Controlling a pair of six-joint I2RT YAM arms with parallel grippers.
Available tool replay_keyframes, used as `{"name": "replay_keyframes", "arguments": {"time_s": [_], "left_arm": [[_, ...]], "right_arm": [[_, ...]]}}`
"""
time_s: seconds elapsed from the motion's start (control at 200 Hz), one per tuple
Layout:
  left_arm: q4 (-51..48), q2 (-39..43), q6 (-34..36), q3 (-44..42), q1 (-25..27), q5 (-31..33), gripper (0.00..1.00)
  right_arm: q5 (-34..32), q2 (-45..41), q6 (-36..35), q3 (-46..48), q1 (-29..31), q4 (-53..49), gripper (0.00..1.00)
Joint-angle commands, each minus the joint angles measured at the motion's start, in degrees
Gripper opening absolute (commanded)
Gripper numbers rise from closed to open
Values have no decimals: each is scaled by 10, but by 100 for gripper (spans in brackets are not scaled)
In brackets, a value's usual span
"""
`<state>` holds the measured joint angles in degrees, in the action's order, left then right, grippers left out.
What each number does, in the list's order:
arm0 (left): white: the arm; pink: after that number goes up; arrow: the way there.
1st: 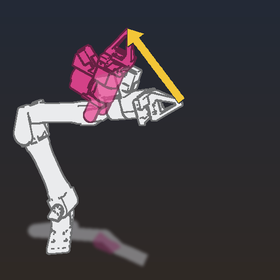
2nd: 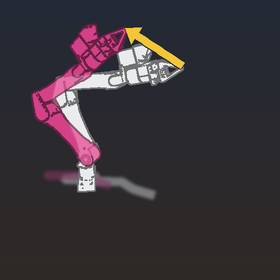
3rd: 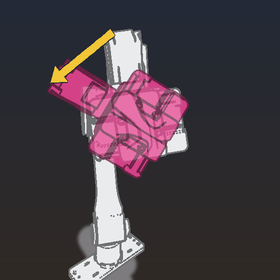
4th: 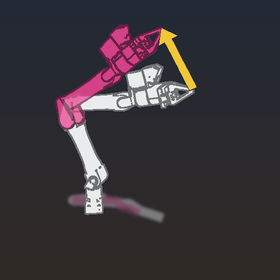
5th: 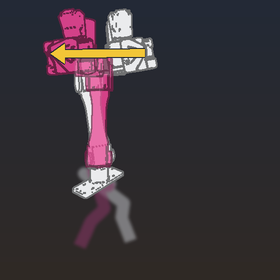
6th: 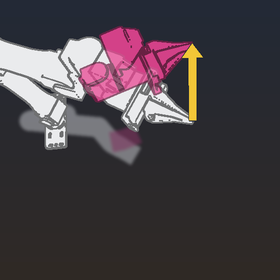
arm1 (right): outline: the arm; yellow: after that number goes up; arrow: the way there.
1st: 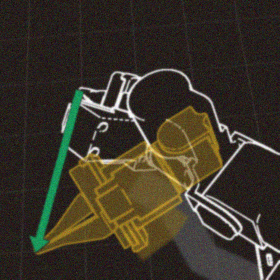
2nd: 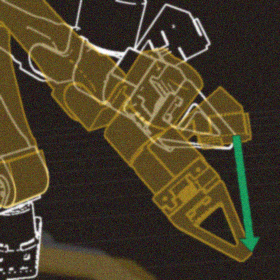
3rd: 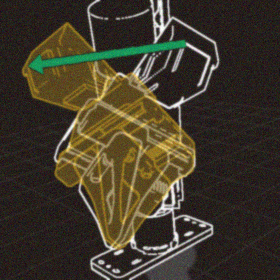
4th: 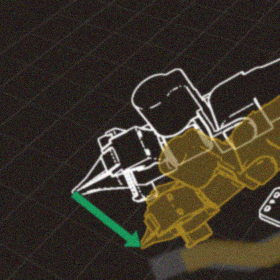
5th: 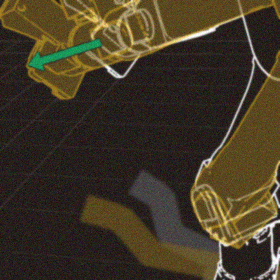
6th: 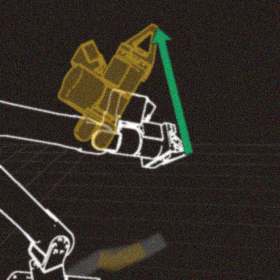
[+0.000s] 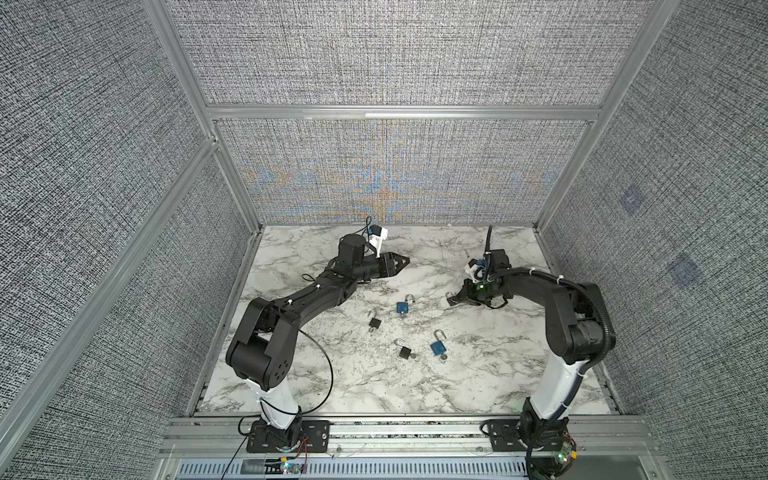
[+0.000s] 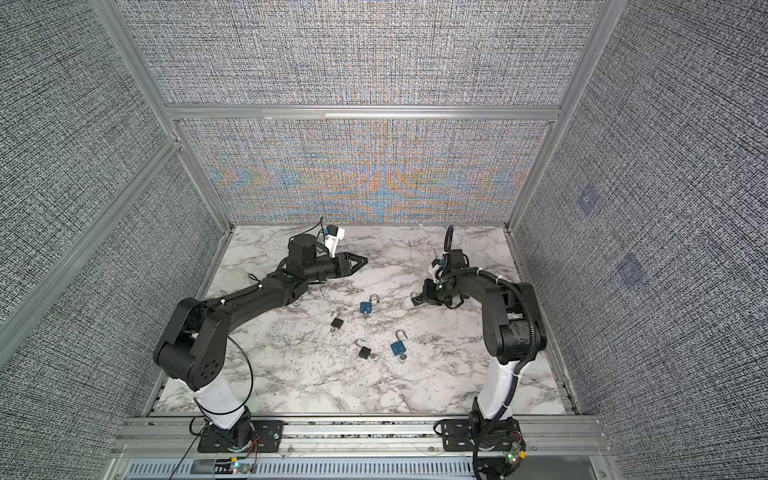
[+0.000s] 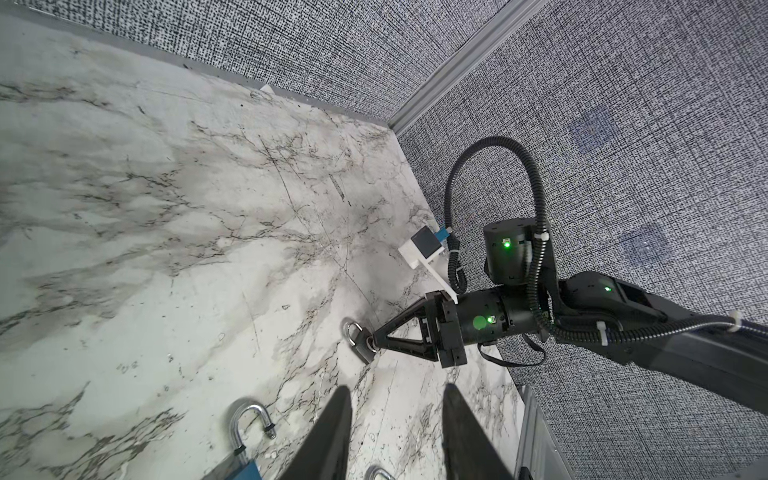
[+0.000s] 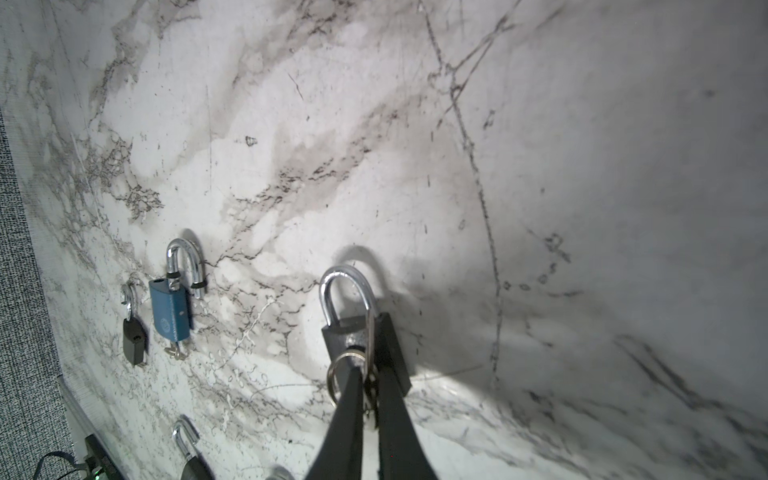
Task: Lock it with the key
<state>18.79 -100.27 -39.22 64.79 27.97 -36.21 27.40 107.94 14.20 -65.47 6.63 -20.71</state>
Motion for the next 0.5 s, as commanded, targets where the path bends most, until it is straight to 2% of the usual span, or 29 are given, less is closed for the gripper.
{"name": "replay_keyframes", "arguments": {"time_s": [0.0, 0.495], "left_arm": [[20, 0, 1, 0, 0, -9, 39], [24, 1, -1, -1, -1, -13, 39]], "right_arm": [[0, -2, -4, -1, 0, -8, 16], [-41, -41, -4, -8, 1, -34, 23]]}}
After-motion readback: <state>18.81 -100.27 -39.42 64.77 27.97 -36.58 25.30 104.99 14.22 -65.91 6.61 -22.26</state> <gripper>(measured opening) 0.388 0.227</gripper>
